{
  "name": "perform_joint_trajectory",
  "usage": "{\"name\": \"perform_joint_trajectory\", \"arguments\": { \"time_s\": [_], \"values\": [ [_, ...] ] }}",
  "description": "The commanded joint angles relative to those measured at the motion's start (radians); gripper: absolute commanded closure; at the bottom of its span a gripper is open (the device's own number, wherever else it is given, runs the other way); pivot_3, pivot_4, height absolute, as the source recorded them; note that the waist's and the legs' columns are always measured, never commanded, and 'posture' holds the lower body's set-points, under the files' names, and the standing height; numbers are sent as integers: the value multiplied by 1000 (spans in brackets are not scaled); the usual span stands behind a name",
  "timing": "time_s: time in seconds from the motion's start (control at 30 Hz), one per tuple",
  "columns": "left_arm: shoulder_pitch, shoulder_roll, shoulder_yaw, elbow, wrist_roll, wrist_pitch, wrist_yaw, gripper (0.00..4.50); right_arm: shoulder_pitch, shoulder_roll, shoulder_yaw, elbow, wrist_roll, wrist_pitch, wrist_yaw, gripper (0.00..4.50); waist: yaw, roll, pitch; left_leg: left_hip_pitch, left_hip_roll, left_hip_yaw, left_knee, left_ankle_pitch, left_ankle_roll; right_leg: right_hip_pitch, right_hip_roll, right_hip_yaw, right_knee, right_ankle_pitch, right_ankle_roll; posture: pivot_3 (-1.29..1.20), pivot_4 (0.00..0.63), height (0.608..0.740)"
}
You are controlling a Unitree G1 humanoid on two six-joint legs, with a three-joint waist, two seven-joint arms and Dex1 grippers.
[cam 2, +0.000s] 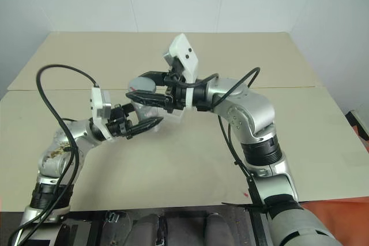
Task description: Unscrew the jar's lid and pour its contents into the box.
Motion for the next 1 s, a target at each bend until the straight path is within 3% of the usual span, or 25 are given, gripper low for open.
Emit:
{"name": "perform_joint_trajectory", "arguments": {
  "time_s": [0.03, 0.33, 0.67, 0.87, 1.0],
  "values": [
    [4, 17, -7, 1, 10, -33, -35, 1641, -36, -18, -45, -24, 14, -25, 17, 1726, 1, 0, 0, 0, 0, 0, 0, 0, 0, 0, 0, 0, 0, 0, 0, 0, 150, 740],
    [-46, 36, 20, 61, 26, -68, -48, 1641, -9, -72, -69, 8, -43, -38, -13, 1726, 2, 0, 0, 0, 0, 0, 0, 0, 0, 0, 0, 0, 0, 0, 0, 0, 150, 740],
    [-128, 69, 88, 80, 39, -87, 20, 1641, 247, -42, -100, 54, -258, -60, -349, 1726, 0, 0, 0, 0, 0, 1, 0, 0, 0, 0, 0, 0, 0, 0, 0, 0, 150, 740],
    [-159, 43, 97, 97, 61, -103, 108, 1641, 274, -1, -73, 229, -410, -55, -532, 1726, -2, 0, 0, 0, 0, 0, 0, 0, -1, 0, 0, 0, 1, 0, 0, 0, 150, 740],
    [-173, 15, 100, 99, 66, -108, 158, 1641, 288, 15, -71, 297, -434, -104, -525, 467, -1, 0, 0, 0, 0, 0, 0, 0, 0, 0, 0, 0, 0, 0, 0, 0, 150, 740]
  ]
}}
